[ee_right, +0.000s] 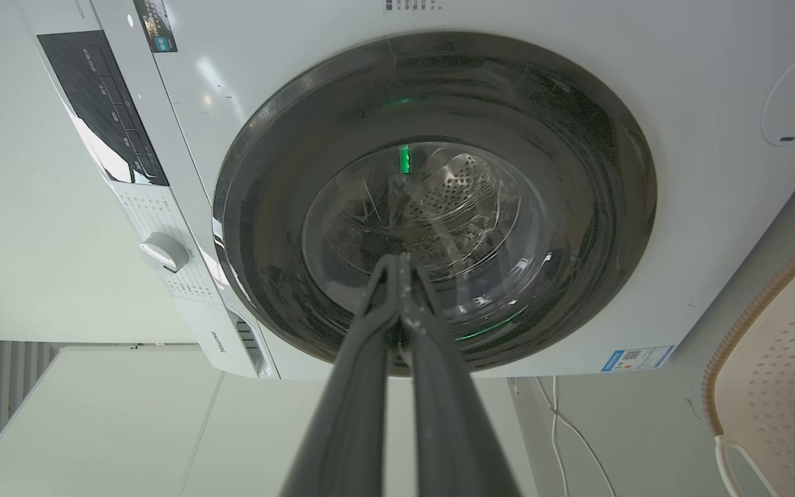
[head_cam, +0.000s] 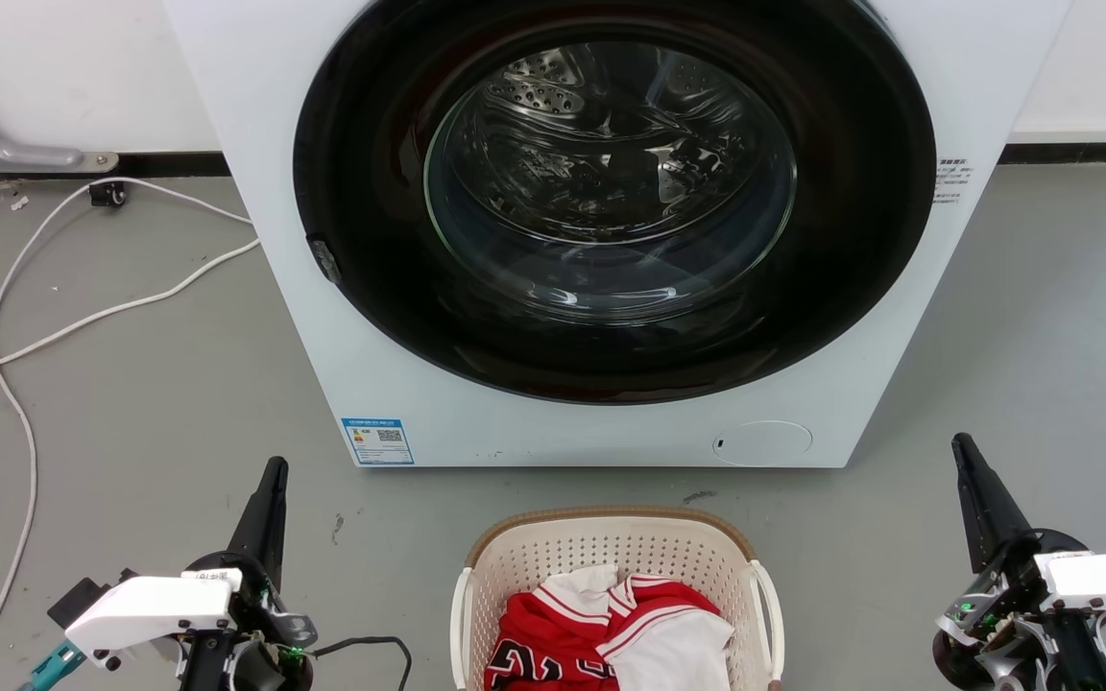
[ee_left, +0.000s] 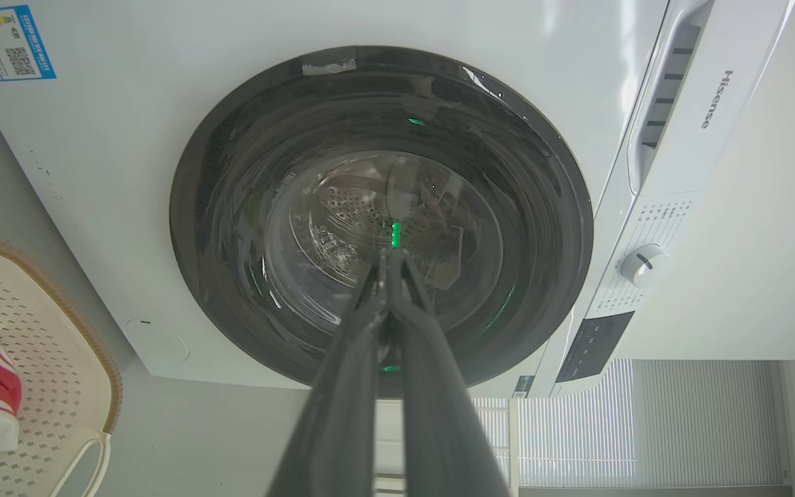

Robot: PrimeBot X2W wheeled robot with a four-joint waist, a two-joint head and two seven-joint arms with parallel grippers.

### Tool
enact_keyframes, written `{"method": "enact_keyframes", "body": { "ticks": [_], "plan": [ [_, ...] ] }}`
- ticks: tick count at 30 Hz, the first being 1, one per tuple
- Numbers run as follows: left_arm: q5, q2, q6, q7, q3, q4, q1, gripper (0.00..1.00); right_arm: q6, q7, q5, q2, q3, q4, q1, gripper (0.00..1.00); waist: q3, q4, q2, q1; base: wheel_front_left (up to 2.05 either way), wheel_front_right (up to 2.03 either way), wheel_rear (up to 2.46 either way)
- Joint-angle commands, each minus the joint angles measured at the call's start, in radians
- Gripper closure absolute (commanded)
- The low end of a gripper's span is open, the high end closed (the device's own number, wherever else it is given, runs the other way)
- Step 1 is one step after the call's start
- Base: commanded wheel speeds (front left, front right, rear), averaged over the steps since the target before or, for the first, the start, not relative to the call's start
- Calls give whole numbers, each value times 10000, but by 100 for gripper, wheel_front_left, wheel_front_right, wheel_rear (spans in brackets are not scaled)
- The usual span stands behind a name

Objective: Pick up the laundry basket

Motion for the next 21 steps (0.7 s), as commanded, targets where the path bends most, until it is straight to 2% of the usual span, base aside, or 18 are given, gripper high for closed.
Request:
{"method": "enact_keyframes", "body": {
  "ticks": [1, 21],
  "plan": [
    [42, 1, -26, 46, 24, 15, -101, 100, -3, 52, -28, 19, -24, 11, -131, 100, 0, 0, 0, 0, 0, 0, 0],
    [88, -32, -27, 69, 69, 17, -106, 100, -3, 79, -70, 52, -65, 13, -124, 100, 0, 0, 0, 0, 0, 0, 0]
  ]
}}
